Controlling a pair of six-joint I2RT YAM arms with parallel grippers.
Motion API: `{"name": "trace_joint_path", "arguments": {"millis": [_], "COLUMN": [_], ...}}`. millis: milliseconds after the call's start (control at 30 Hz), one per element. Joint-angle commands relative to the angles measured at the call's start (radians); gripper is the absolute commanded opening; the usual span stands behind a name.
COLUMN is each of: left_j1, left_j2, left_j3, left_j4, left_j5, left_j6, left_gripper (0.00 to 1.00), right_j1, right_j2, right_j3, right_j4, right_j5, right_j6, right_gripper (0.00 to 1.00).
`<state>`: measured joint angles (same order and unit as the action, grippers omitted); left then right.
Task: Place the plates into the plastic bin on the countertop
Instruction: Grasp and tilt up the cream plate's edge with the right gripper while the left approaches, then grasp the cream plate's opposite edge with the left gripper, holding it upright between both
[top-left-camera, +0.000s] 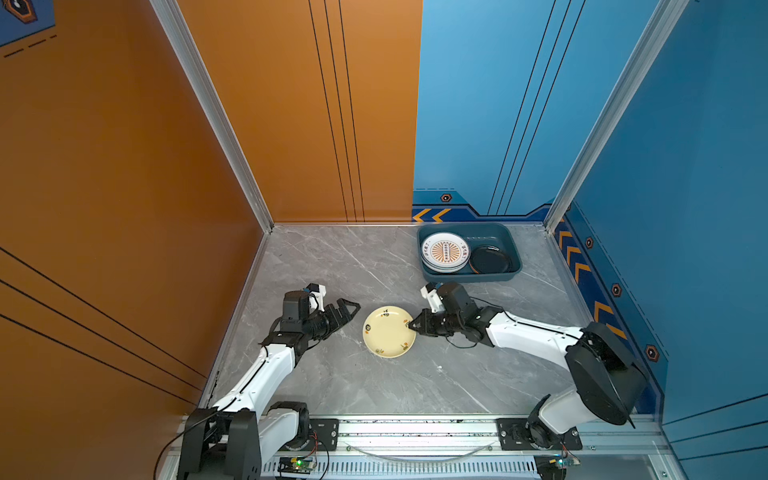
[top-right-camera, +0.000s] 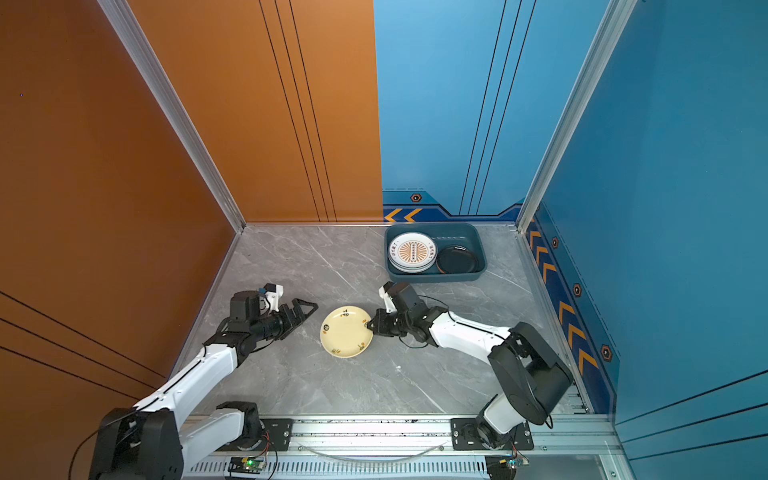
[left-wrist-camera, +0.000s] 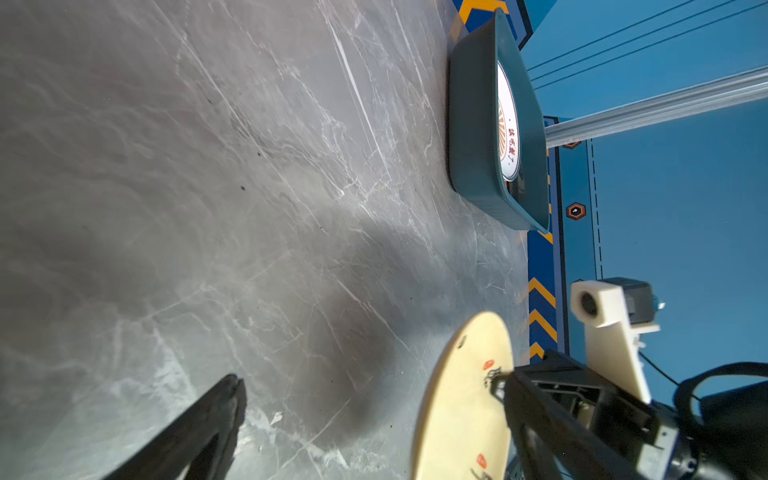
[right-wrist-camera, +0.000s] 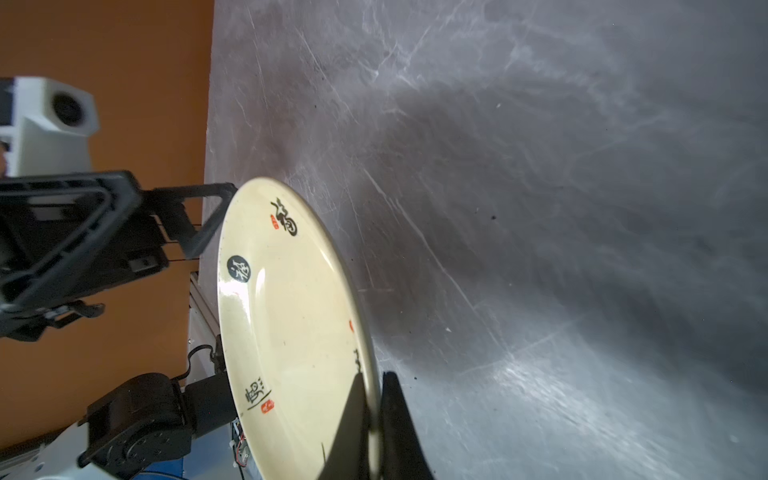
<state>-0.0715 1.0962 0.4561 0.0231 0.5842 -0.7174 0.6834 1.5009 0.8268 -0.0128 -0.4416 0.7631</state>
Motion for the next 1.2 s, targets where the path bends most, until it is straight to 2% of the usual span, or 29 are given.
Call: {"name": "trace_joint_path", "arguments": {"millis": [0, 200, 433, 467, 633, 933, 1167], "left_j1": [-0.053, -0.170, -0.293, -0.307, -0.342, -0.402, -0.416], "left_j2": [0.028, 0.073, 0.174, 0.193, 0.272, 0.361, 0.436], "left_j3": [-0.020, 0.011, 0.055, 0.061, 0.075, 0.129, 0.126], "left_j4": [0.126, 0.223, 0.332, 0.346, 0.430, 0.493, 0.660], "left_j5": [0.016, 0.013, 0.011, 0.012, 0.020, 0.051, 0.106], "left_j6": [-0.046, -0.084, -0.121, -0.126, -0.168, -0.194, -0.279], "left_gripper": [0.99, 0.96, 0.87, 0.80, 0.60, 0.37, 0.25], "right_j1": [-0.060, -0.138, -0.169, -0.172, -0.181, -0.199, -0.210], "right_j2": [-0.066, -0.132, -0.152, -0.153, -0.154, -0.149, -0.149], "right_j3": [0.004, 0.038, 0.036, 0.037, 0.041, 0.027, 0.021], "right_j4": [-0.130, -0.227, -0.222, -0.216, -0.205, -0.178, -0.174], "right_j5": [-0.003, -0.019, -0.041, -0.047, -0.058, -0.086, -0.092], "right_j6": [-0.077, -0.128, -0.124, -0.122, -0.116, -0.106, -0.106], "right_gripper": [0.01, 0.01, 0.01, 0.01, 0.02, 0.02, 0.02]}}
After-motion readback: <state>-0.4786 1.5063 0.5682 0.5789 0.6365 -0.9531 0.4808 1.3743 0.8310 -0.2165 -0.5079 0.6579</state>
